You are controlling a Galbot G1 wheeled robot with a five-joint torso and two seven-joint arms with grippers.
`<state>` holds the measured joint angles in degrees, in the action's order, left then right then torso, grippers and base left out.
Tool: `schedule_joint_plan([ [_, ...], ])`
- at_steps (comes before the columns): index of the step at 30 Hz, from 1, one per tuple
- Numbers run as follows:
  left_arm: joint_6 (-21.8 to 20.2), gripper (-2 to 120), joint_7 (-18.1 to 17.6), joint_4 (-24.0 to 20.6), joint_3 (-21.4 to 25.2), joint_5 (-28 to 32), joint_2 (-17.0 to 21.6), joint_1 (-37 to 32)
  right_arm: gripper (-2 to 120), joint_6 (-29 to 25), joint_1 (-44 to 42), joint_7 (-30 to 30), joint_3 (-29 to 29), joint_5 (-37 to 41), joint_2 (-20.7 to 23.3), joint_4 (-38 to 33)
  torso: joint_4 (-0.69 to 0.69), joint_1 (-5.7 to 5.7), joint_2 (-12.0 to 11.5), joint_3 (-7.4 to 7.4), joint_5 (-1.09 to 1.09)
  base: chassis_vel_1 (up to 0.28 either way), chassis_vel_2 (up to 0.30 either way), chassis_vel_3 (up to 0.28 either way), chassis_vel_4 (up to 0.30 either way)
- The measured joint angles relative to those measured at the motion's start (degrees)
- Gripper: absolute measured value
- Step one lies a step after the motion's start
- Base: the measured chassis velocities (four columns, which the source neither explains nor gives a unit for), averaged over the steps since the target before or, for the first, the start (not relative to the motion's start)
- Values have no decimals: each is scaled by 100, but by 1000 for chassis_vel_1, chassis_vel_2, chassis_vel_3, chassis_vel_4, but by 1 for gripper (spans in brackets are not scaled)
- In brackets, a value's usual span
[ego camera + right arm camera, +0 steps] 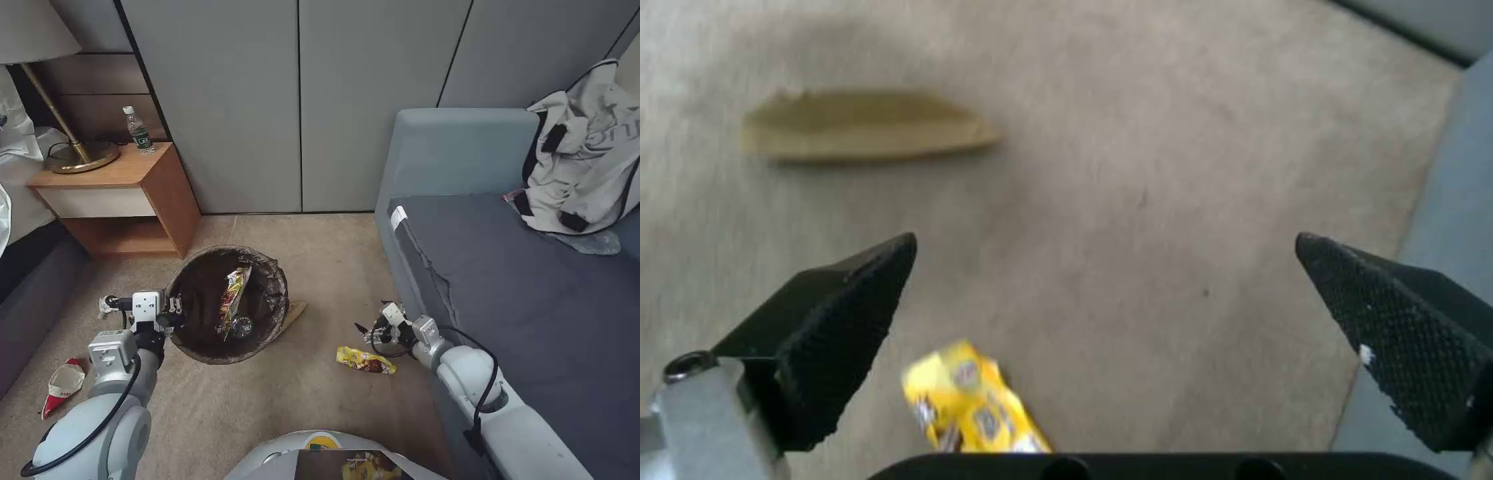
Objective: Pick up the trash bin, then pick up the garbage from the floor and place it into the trash bin.
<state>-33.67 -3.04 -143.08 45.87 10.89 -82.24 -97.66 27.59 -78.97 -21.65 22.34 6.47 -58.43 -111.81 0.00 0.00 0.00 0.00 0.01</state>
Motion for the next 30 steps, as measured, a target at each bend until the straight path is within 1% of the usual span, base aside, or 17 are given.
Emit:
schedule_joint_plan([
  [3,1,4,-5,-1,-16,-17,-27,2,100,57,158,-191,-87,115,220,248,0,0,0,0,0,0,0,0,0],
  [8,2,4,-10,-1,-32,-33,-41,13,100,86,297,-286,-146,158,283,463,0,0,0,0,0,0,0,0,0],
  [15,4,4,-14,27,-60,-70,-53,23,100,111,601,-626,-282,161,366,848,0,0,0,0,-1,0,0,0,0],
  [21,5,4,-15,57,-72,-82,-56,33,100,193,879,-701,-450,185,321,1215,0,0,0,0,-1,0,0,0,0],
  [24,7,4,-15,64,-74,-85,-59,34,100,194,919,-695,-494,170,303,1289,0,0,0,0,-1,0,0,0,0],
  [30,14,4,-16,99,-83,-106,-76,42,100,190,1051,-614,-782,82,194,1563,0,0,0,0,-1,0,0,0,0],
])
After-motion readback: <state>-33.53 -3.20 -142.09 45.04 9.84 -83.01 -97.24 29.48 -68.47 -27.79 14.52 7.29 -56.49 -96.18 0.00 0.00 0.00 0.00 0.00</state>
